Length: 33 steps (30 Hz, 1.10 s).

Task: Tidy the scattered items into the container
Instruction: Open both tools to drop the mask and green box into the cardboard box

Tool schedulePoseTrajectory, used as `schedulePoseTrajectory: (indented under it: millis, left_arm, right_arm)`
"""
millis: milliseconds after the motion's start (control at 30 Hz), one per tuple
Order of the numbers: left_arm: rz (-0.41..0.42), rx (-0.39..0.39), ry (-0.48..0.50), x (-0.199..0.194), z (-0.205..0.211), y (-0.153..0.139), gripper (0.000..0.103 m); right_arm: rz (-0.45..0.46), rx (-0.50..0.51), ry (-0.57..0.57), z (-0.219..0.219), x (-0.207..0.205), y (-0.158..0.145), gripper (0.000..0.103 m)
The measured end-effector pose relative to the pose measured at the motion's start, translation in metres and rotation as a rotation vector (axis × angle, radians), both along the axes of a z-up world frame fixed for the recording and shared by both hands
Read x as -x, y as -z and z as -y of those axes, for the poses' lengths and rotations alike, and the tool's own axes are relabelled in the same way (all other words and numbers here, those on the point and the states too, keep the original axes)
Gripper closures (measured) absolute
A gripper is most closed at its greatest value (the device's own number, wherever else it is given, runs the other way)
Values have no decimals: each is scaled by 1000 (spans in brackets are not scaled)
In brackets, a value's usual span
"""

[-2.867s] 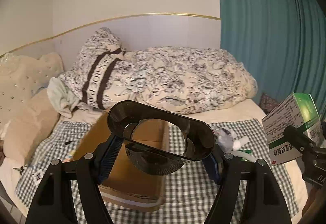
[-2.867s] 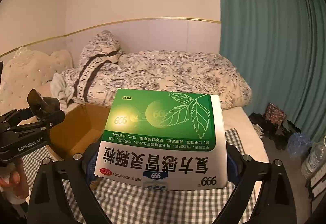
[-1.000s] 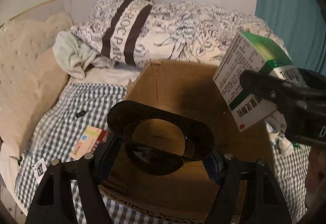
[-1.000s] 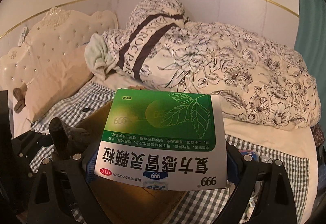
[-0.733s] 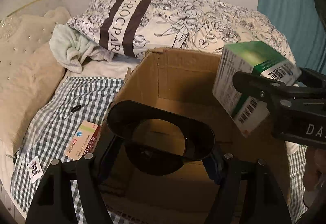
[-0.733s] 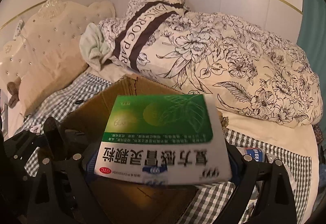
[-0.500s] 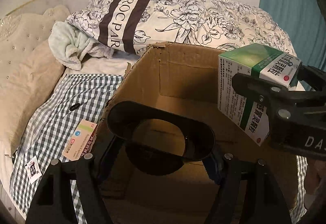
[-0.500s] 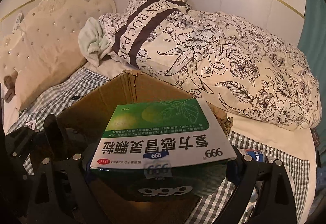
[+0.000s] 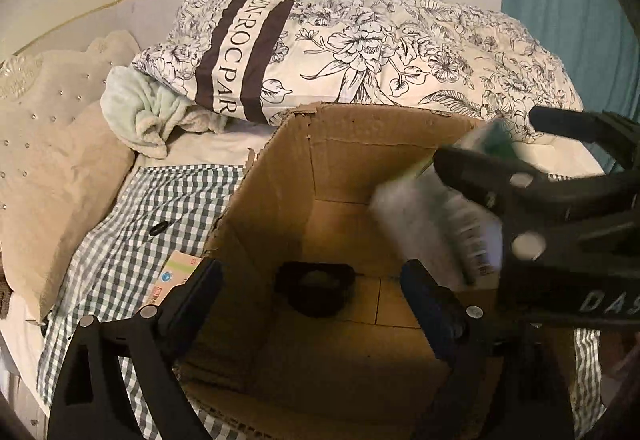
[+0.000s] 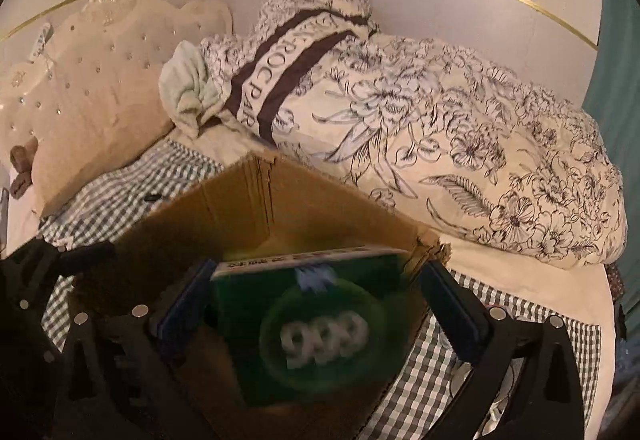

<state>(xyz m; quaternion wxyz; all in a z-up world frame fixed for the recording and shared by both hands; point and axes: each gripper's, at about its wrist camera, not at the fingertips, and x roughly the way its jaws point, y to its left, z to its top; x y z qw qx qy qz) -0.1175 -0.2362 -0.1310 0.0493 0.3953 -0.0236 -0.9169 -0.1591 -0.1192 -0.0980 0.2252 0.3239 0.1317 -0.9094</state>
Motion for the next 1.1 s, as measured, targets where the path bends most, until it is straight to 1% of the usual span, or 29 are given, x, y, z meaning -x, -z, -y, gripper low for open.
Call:
schedulePoseTrajectory:
  millis: [267, 500, 567, 767, 967, 1100]
  left_arm:
    - [-29, 11, -20, -13, 0, -19, 9]
    - [-78, 13, -22, -25, -10, -42, 9]
    - [-96, 13, -19, -29, -14, -50, 5]
    - [-148, 18, -14, -42, -30, -75, 0]
    - [-169, 15, -30, -52, -44, -94, 0]
    - [-182, -1, -50, -60, -52, -106, 0]
  right_arm:
    - [-28, 52, 12, -15, -12, -22, 0]
    - [-67, 87, 44, -42, -26, -46, 0]
    - [-78, 101, 54, -50, -30, -53, 0]
    - [-112, 132, 83, -79, -46, -79, 0]
    - [-137, 147, 105, -104, -63, -99, 0]
    - [-152, 152, 120, -120, -77, -110, 0]
